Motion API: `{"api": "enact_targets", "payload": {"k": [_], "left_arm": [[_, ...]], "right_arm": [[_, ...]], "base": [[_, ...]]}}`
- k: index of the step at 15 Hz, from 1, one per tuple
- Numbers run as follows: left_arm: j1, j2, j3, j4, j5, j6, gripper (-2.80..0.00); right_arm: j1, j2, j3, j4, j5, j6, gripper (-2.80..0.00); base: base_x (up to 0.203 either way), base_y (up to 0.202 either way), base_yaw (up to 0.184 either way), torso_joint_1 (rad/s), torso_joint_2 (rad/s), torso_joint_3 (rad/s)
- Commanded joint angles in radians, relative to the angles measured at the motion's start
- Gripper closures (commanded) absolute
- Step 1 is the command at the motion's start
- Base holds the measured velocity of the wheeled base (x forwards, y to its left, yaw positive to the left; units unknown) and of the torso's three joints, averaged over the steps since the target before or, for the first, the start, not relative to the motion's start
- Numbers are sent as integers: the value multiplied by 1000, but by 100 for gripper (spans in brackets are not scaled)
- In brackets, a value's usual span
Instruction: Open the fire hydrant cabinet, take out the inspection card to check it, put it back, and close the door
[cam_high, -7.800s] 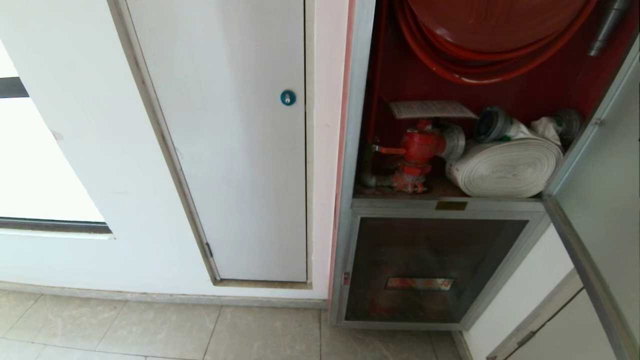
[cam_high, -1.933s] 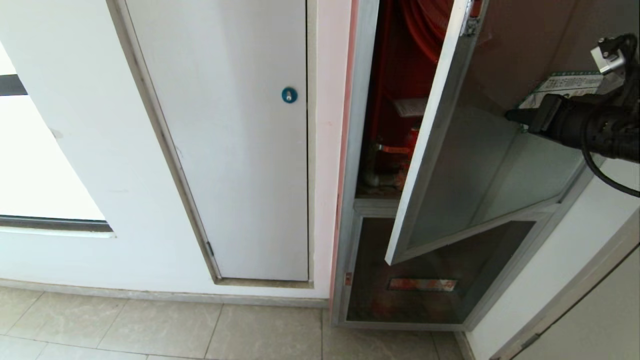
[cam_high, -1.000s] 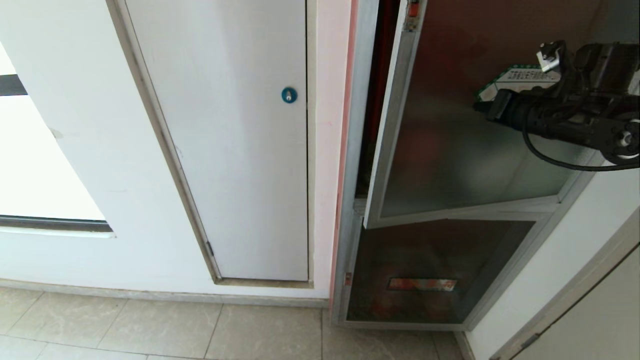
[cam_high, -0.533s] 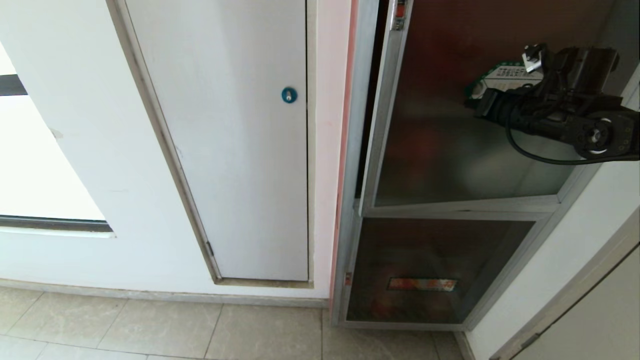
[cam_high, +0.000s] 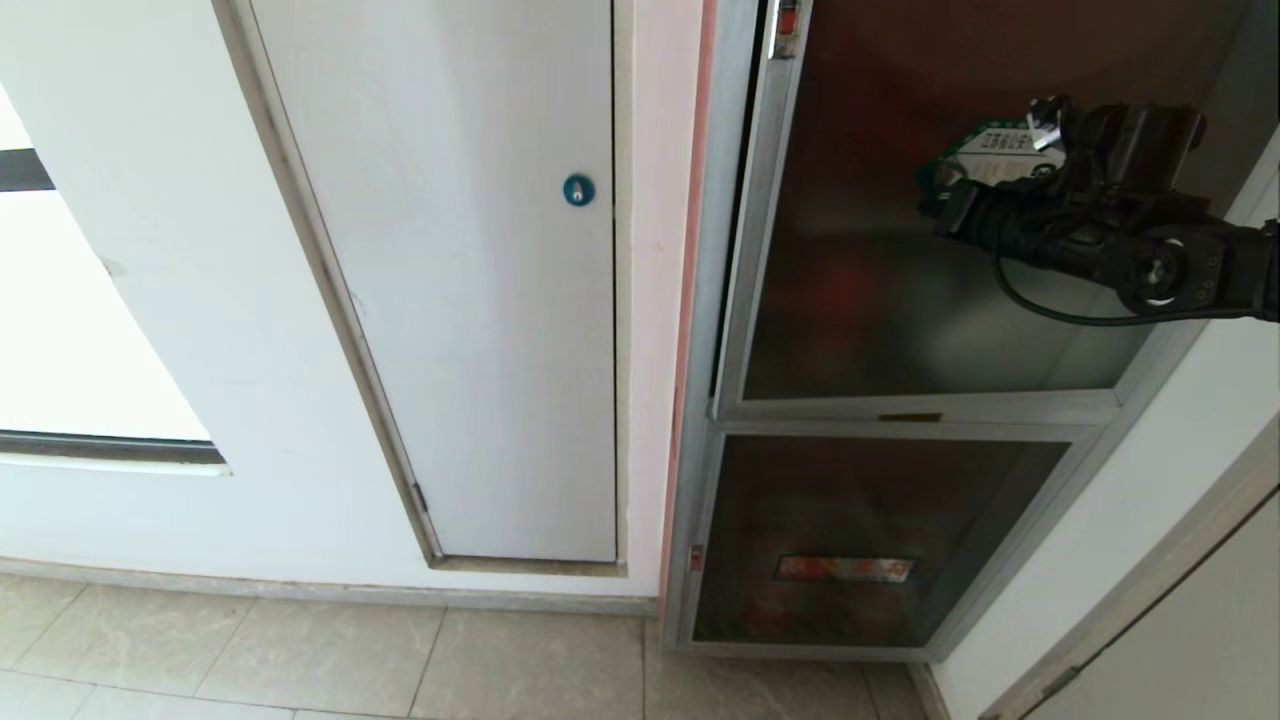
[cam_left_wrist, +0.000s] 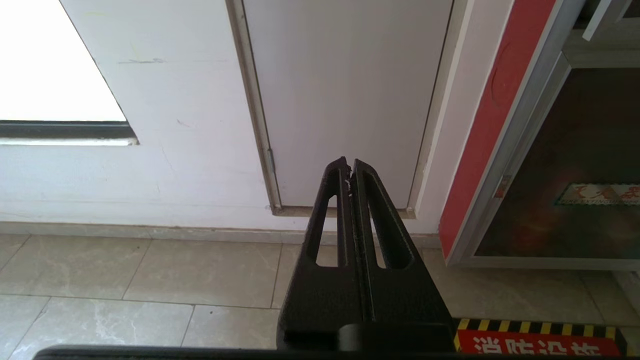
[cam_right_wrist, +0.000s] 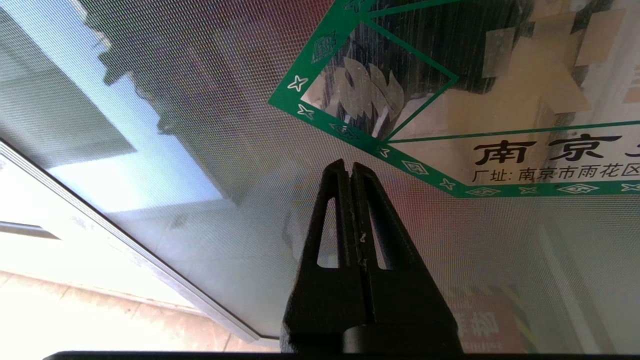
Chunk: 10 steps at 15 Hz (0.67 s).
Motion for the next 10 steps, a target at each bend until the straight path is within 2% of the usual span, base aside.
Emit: {"api": "enact_targets", "payload": {"k": [1,6,10], "left_arm": [[0,0,14,-1,0,0,0],[0,0,14,-1,0,0,0],[0,0,14,0,0,0,0]], "right_arm": [[0,-2,-2,-2,2,1,0],[0,-74,58,1,2,3,0],[-5,-232,197,-3,2,4,0]], "base": [[0,0,0,0,0,0],[0,0,0,0,0,0],[0,0,0,0,0,0]]}}
